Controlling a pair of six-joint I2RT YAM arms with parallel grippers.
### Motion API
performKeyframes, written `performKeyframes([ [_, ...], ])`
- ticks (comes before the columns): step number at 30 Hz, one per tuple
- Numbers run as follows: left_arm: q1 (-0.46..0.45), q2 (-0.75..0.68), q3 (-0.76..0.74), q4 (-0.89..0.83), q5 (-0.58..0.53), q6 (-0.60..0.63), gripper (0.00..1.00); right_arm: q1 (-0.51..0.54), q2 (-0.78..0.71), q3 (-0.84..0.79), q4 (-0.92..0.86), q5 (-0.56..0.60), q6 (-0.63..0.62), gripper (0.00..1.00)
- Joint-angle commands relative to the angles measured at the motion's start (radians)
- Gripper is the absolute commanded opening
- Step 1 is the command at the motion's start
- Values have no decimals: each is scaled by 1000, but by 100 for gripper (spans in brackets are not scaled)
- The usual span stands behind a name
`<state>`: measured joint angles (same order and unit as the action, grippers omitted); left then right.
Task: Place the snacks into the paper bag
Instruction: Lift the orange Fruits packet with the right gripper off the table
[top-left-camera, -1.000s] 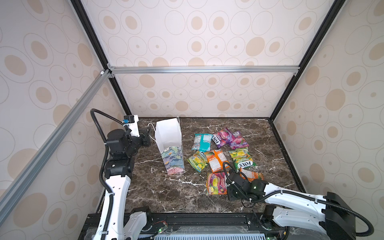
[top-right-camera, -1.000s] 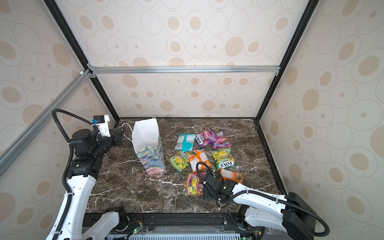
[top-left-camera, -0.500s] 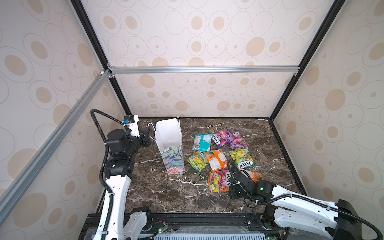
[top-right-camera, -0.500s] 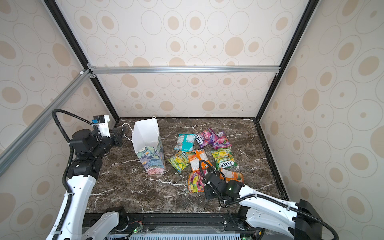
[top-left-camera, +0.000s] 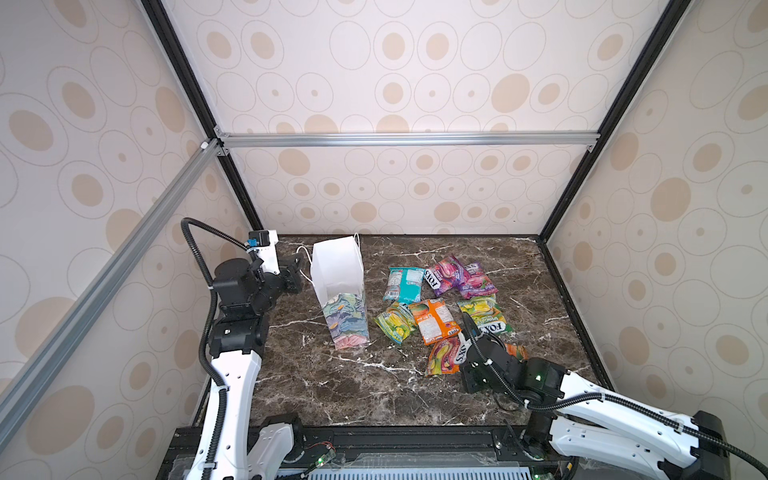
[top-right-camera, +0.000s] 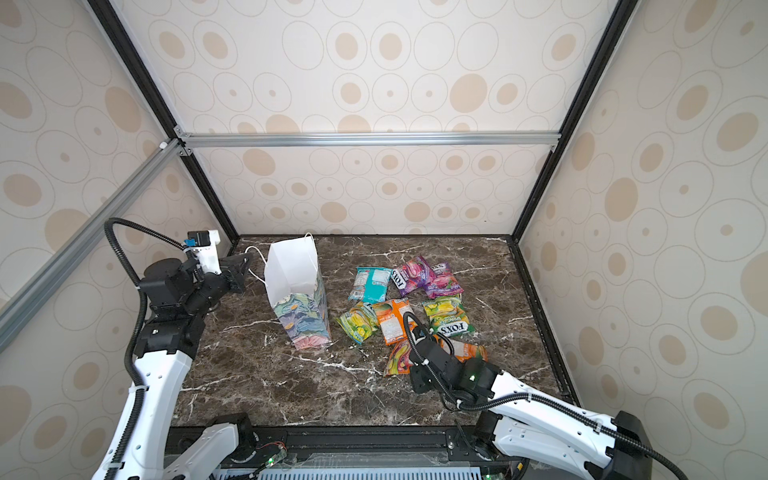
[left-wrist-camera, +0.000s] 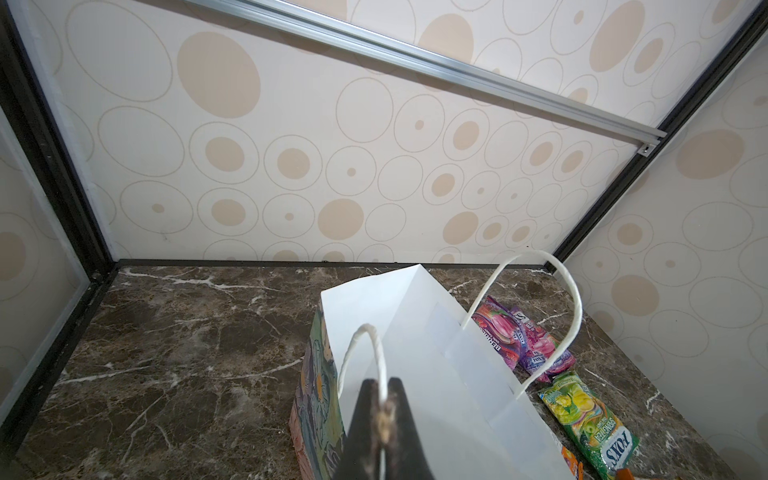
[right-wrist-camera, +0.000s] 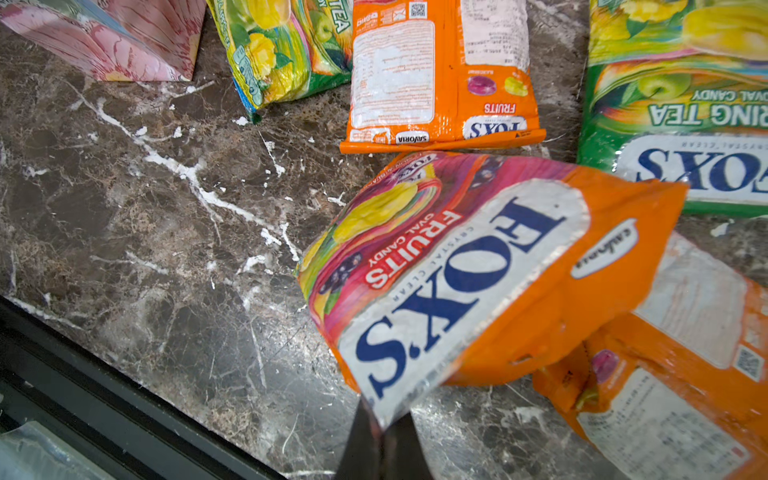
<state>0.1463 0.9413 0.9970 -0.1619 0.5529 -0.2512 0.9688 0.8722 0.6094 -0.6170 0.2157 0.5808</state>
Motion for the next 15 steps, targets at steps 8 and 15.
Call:
performKeyframes([
  [8,8,-22,-1,38,19,-3,0,6,24,85,-17,50,-30,0],
  [15,8,-26,-8,47,21,-15,0,7,11,108,-23,56,-51,0],
])
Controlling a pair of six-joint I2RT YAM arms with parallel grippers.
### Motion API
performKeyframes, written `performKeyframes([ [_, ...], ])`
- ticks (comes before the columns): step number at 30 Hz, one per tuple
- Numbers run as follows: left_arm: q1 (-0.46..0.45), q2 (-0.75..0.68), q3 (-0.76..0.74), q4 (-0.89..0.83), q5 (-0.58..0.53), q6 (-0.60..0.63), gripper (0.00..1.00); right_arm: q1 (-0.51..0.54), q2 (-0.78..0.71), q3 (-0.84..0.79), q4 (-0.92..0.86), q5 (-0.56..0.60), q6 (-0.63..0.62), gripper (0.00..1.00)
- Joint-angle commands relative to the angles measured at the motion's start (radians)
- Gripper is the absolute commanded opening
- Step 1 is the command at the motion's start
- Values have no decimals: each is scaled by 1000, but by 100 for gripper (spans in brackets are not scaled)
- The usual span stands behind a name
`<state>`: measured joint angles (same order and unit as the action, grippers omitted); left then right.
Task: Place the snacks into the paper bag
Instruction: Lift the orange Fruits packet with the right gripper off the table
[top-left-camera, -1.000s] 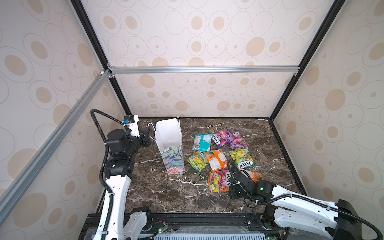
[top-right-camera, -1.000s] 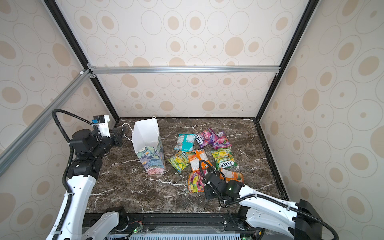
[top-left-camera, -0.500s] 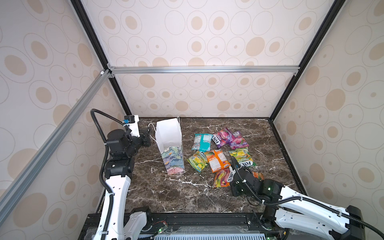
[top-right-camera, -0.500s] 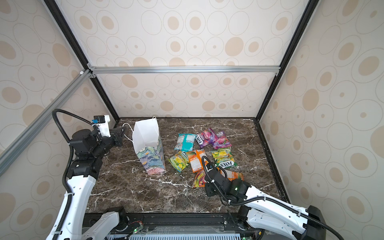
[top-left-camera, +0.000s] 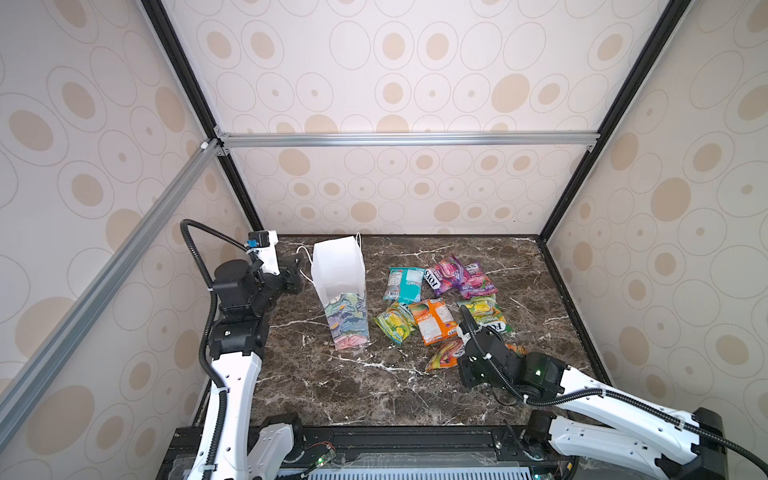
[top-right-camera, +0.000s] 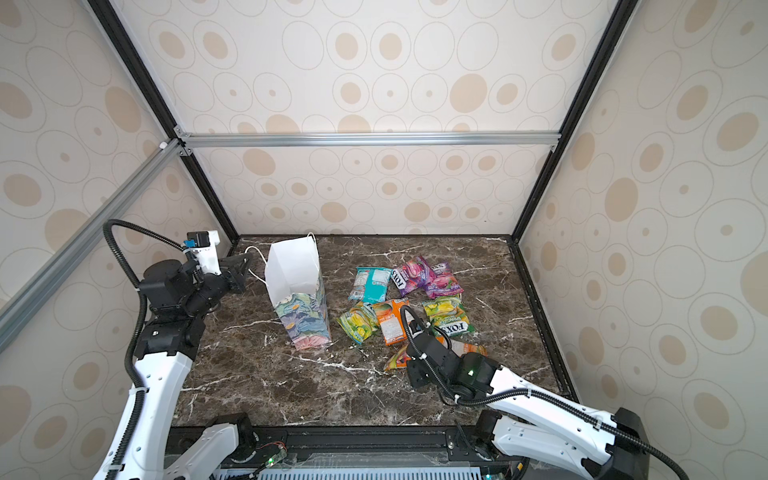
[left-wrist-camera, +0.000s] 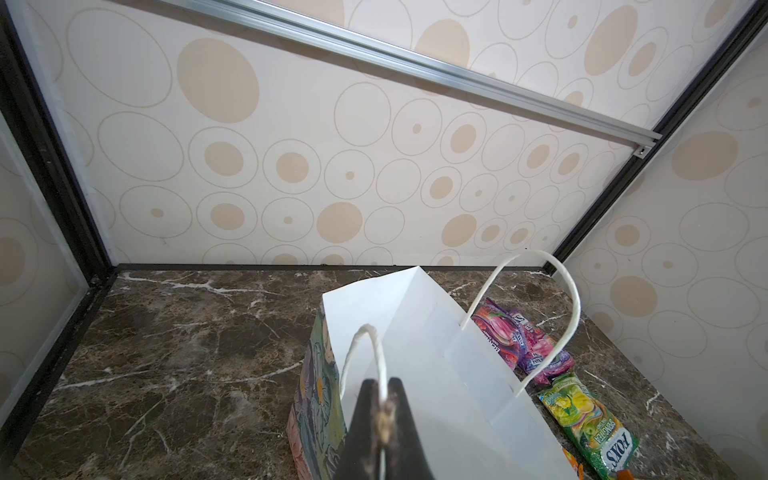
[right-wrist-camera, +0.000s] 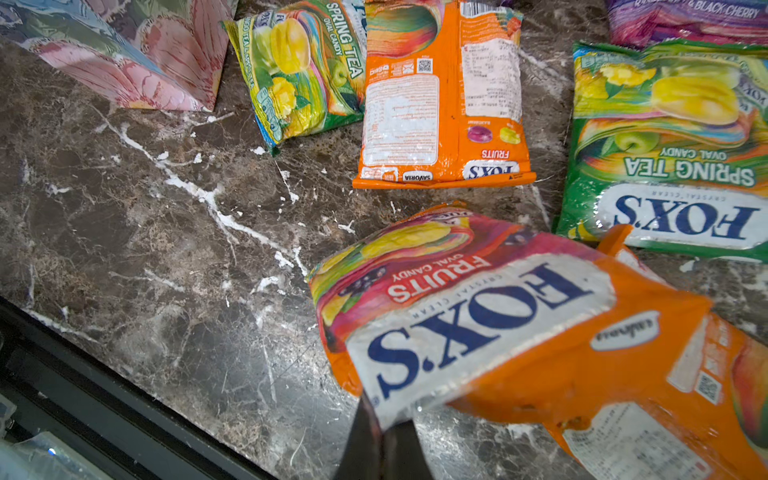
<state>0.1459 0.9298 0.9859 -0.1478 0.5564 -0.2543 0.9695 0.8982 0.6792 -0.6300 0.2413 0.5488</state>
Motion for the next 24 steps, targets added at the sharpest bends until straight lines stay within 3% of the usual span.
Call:
performKeyframes([
  [1,8,-13,4,34,24,-13,0,6,-16,48,-18,31,-28,0],
  [24,8,-17,1,39,24,-17,0,6,3,195,-47,129,-126,0],
])
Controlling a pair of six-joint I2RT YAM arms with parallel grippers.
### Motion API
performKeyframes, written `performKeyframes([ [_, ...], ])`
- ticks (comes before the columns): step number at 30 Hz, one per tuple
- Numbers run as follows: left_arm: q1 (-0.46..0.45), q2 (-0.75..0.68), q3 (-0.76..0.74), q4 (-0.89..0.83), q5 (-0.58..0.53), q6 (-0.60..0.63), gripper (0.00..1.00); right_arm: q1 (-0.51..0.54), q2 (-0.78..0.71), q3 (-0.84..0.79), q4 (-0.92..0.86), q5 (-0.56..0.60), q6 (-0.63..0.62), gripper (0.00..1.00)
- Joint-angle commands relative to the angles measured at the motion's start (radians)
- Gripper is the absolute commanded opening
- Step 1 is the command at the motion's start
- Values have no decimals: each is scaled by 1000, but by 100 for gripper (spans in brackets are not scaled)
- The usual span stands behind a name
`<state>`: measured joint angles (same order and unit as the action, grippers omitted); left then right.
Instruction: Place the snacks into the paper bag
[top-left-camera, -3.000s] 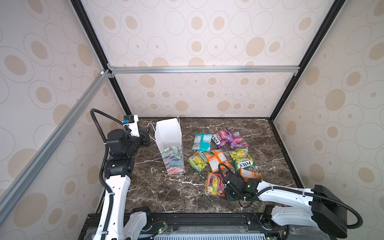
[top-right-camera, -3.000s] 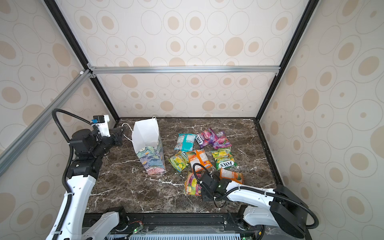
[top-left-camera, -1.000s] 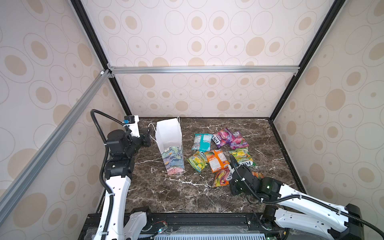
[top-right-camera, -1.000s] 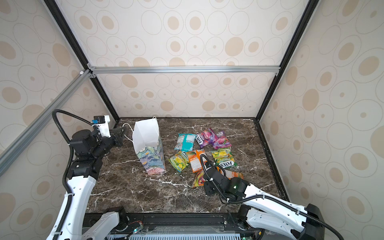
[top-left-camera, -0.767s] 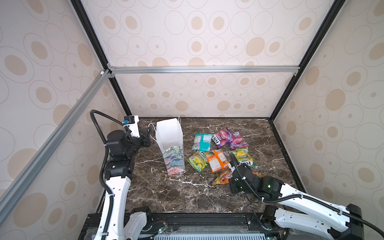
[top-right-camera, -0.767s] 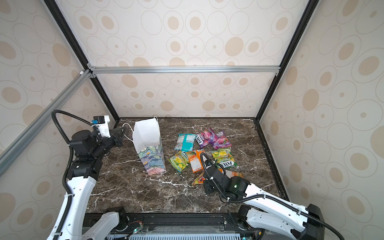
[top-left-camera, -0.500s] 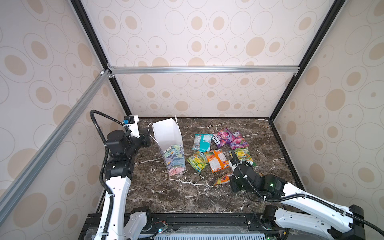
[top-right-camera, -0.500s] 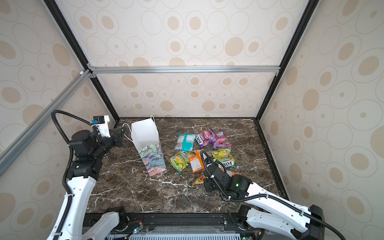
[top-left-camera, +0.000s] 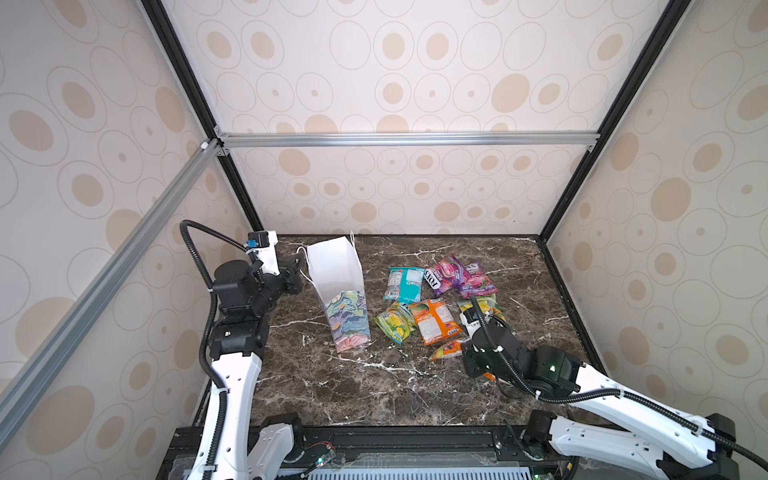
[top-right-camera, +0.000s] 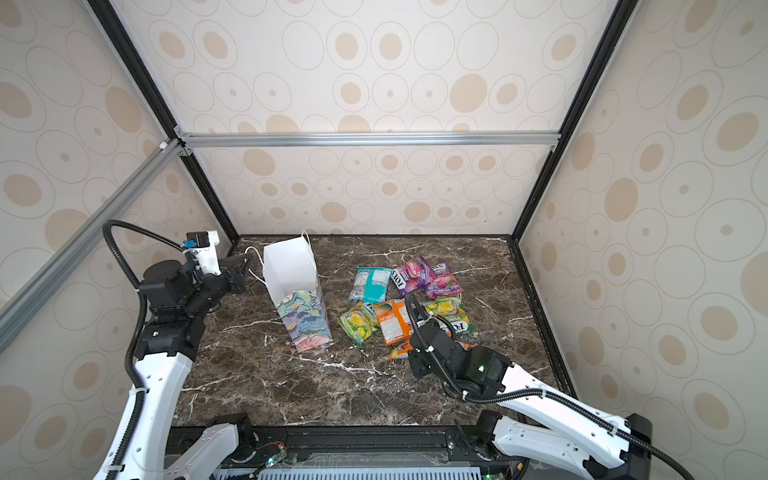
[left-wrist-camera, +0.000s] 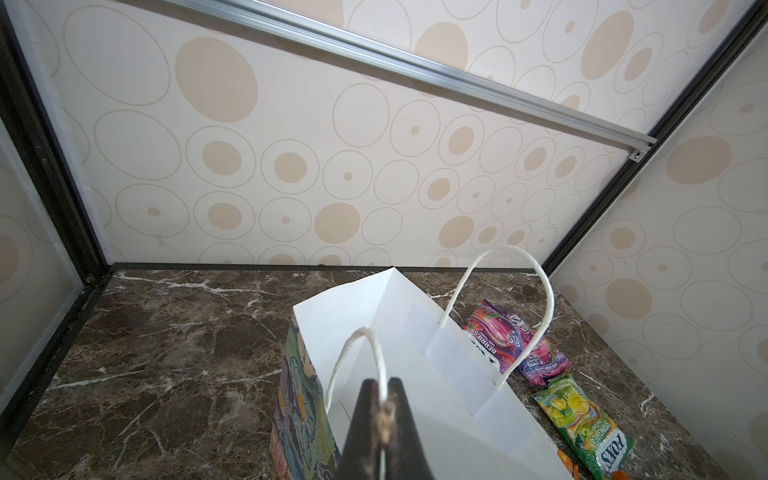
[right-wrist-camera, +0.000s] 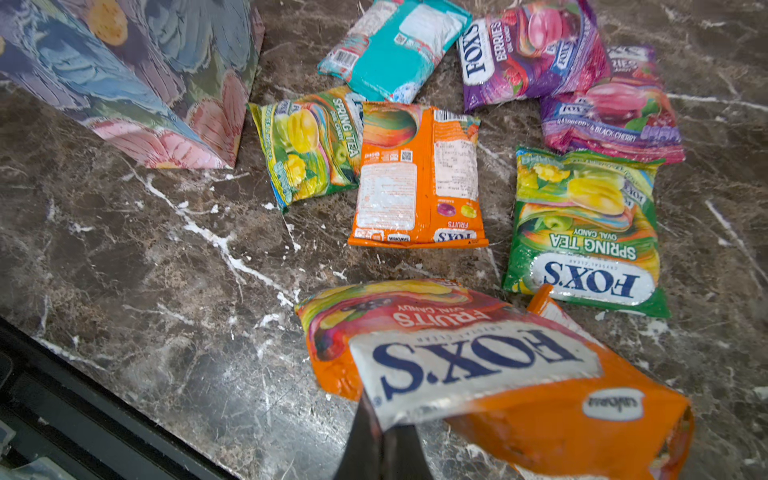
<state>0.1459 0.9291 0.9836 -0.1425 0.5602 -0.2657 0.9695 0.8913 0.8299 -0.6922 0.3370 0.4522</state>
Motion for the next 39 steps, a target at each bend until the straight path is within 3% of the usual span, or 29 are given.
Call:
performKeyframes([
  [1,8,-17,4,35,21,-5,0,6,14,53,19,29,-33,0],
  [24,8,-16,1,35,18,-11,0,5,84,212,76,5,-154,0],
  [39,8,-5,1,32,8,-6,0,5,213,432,143,-208,-297,0],
])
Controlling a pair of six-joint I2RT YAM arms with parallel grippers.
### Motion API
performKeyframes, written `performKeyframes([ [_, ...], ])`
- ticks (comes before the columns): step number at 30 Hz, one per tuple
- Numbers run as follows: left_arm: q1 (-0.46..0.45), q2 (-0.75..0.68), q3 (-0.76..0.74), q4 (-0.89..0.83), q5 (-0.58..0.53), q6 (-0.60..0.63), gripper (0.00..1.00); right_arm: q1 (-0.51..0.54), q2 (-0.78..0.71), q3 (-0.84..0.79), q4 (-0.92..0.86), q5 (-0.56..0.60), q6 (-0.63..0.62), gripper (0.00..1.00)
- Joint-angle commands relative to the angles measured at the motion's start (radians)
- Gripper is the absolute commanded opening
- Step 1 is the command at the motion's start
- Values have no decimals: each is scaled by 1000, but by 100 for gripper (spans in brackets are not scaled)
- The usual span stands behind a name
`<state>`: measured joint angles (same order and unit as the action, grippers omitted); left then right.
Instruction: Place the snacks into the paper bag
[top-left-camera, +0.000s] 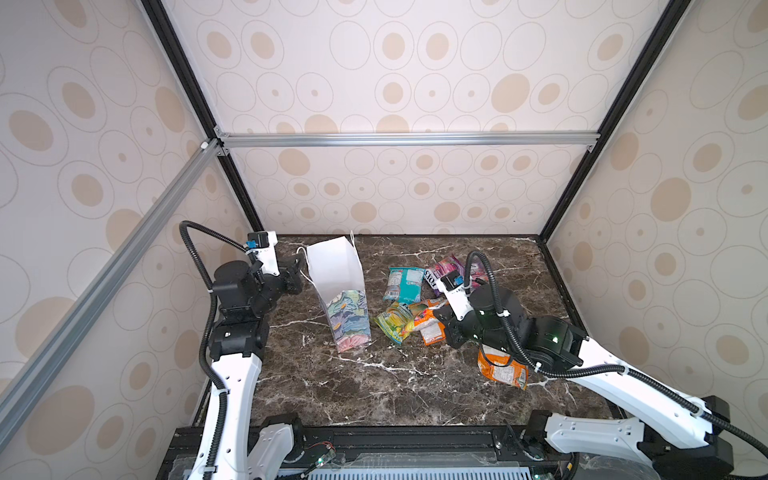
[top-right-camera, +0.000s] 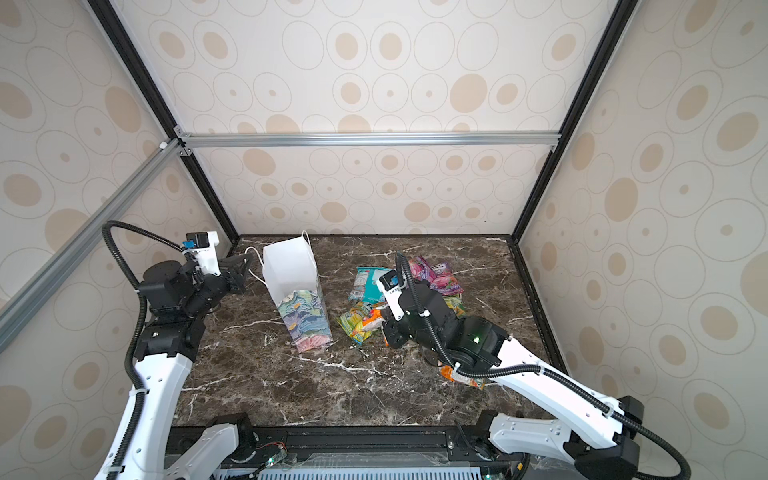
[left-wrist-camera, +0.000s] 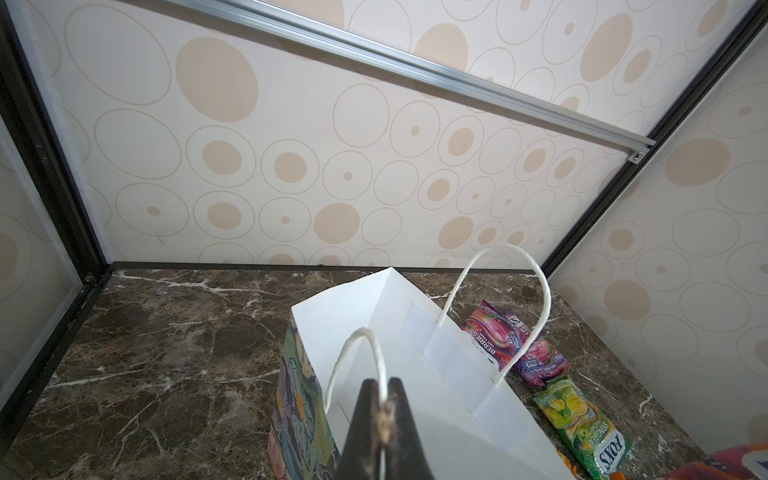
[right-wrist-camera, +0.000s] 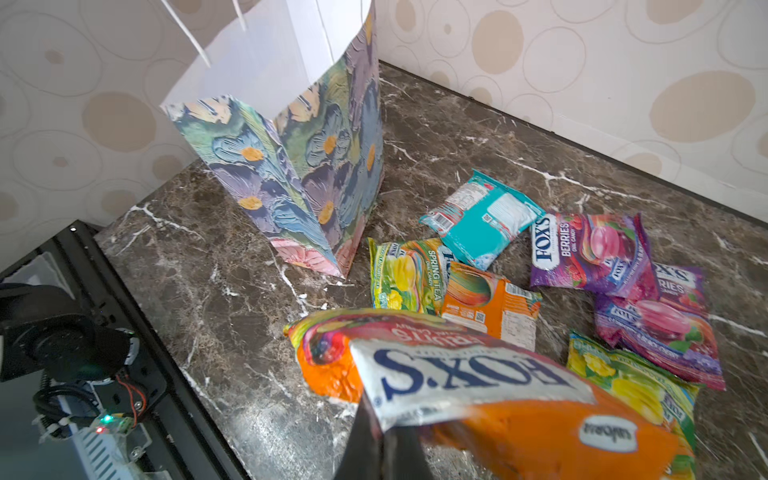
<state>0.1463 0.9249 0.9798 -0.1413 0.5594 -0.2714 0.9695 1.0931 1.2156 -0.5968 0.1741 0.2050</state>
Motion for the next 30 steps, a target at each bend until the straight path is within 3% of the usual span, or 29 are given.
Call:
performKeyframes([
  [1,8,1,5,32,11,-1,0,5,19,58,53,-49,-56,0],
  [23,8,2,0,39,10,-3,0,5,179,409,-27,-87,-170,0],
  [30,8,0,-2,39,5,-2,0,6,229,513,-45,-210,-196,0],
])
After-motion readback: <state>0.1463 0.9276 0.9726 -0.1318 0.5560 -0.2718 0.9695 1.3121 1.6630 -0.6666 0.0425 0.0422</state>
